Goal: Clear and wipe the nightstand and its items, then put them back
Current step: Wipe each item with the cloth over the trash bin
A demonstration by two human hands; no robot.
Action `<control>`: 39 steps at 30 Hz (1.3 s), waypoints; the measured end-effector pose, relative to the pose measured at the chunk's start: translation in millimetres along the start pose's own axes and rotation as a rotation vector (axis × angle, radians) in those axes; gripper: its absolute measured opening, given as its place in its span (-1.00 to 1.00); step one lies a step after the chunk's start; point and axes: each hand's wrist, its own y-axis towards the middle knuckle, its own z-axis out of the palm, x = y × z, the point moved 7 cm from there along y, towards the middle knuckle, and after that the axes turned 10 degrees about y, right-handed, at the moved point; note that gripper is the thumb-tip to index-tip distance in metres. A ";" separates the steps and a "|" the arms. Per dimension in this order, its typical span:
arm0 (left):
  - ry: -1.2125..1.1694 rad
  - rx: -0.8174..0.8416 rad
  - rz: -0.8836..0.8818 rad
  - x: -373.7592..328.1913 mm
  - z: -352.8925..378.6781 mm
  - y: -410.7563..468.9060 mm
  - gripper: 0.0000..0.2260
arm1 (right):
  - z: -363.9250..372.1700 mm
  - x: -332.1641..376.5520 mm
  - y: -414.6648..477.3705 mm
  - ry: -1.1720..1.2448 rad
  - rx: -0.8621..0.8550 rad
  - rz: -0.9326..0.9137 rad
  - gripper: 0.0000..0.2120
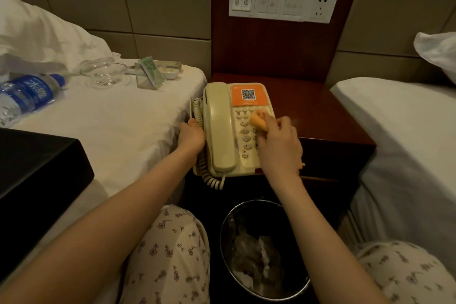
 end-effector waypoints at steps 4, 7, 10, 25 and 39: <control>0.037 0.004 -0.010 -0.1 0.5 3.5 -0.56 | -15.9 15.5 22.1 0.068 -0.089 -0.051 -0.56; 0.046 0.013 -0.032 1.5 0.4 5.9 -0.56 | 5.0 37.3 29.8 0.016 0.036 -0.174 -0.56; 0.016 0.028 -0.044 3.5 2.0 7.5 -0.56 | 19.6 26.4 22.6 -0.025 0.022 -0.200 -0.58; 0.046 0.069 -0.071 0.2 -3.8 13.1 -0.55 | 41.8 43.5 104.3 -0.088 0.139 -0.338 -0.59; 0.076 0.041 -0.054 -1.0 -4.8 12.2 -0.57 | 104.5 77.0 162.5 0.284 0.803 -0.010 -0.77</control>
